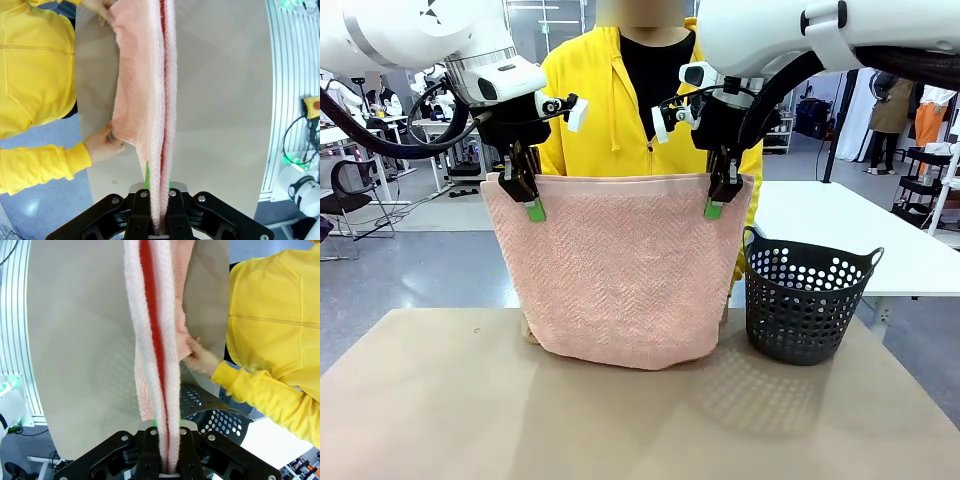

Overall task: Fold the towel.
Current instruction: Release the end of the 100 cm Hotel Towel you were holding.

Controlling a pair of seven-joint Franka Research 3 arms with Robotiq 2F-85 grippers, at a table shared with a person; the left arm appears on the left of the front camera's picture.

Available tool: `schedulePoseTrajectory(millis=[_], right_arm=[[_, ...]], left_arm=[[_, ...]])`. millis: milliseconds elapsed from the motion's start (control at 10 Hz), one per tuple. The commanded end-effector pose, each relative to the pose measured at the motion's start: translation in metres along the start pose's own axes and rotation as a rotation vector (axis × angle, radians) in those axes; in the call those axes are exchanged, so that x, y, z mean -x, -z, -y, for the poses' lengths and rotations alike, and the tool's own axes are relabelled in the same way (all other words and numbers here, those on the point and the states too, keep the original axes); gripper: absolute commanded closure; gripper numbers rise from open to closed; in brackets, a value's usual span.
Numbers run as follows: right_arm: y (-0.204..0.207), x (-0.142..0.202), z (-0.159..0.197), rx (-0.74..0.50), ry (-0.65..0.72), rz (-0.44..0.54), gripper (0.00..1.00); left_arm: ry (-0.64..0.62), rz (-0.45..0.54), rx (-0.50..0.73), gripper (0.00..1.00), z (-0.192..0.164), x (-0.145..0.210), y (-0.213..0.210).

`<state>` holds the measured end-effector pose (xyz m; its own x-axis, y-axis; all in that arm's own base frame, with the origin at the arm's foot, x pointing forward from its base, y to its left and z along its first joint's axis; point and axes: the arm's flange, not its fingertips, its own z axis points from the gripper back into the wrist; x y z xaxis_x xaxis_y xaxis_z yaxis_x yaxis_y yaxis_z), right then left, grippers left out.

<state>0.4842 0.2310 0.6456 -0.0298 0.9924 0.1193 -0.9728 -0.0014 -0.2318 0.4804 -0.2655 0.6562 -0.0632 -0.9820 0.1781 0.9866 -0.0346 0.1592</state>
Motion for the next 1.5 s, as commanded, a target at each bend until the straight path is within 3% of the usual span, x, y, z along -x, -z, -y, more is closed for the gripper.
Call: schedulePoseTrajectory(millis=[0, 1400], right_arm=[[-0.0008, 0.0003, 0.0001, 0.005, -0.005, -0.007, 1.00], [-0.0008, 0.0003, 0.0001, 0.005, -0.005, -0.007, 1.00]], left_arm=[[0.002, -0.009, -0.009, 1.00, -0.0008, 0.0004, -0.0019], [0.002, -0.009, -0.009, 1.00, -0.0008, 0.0004, -0.0019]])
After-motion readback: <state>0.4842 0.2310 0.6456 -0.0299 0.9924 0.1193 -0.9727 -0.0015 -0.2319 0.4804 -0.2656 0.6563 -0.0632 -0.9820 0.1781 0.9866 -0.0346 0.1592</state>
